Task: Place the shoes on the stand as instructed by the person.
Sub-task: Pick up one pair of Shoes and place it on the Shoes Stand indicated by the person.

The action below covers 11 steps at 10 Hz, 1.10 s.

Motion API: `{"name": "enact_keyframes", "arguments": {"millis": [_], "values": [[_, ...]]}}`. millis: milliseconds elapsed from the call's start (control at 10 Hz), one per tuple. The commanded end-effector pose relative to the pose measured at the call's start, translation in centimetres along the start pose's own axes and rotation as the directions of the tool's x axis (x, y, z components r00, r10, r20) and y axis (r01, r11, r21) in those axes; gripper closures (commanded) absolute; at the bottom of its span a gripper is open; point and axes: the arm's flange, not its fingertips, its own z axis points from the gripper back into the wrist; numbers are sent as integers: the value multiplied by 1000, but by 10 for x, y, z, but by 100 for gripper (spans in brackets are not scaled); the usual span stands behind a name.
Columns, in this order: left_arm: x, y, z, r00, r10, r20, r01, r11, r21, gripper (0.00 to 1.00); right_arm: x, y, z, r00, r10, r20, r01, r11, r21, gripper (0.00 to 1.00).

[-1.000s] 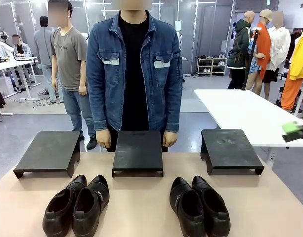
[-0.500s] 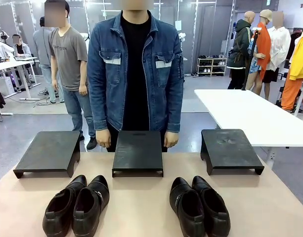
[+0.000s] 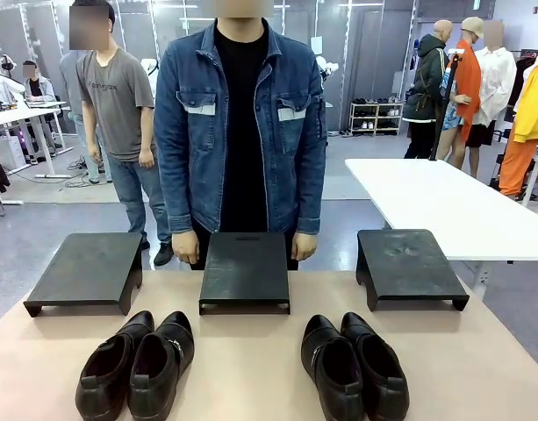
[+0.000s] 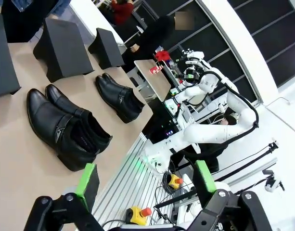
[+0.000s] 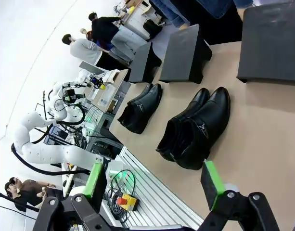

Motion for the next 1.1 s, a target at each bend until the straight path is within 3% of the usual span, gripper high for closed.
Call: {"name": "enact_keyframes", "arguments": {"millis": [0,1000], "values": [[-4,4,2,1000,13,-18,-13,1000,-6,0,-4,-3,7,1000,-3,20,3,1000,9,0],[-4,4,2,1000,13,-18,-13,1000,-6,0,-4,-3,7,1000,-3,20,3,1000,9,0]]}}
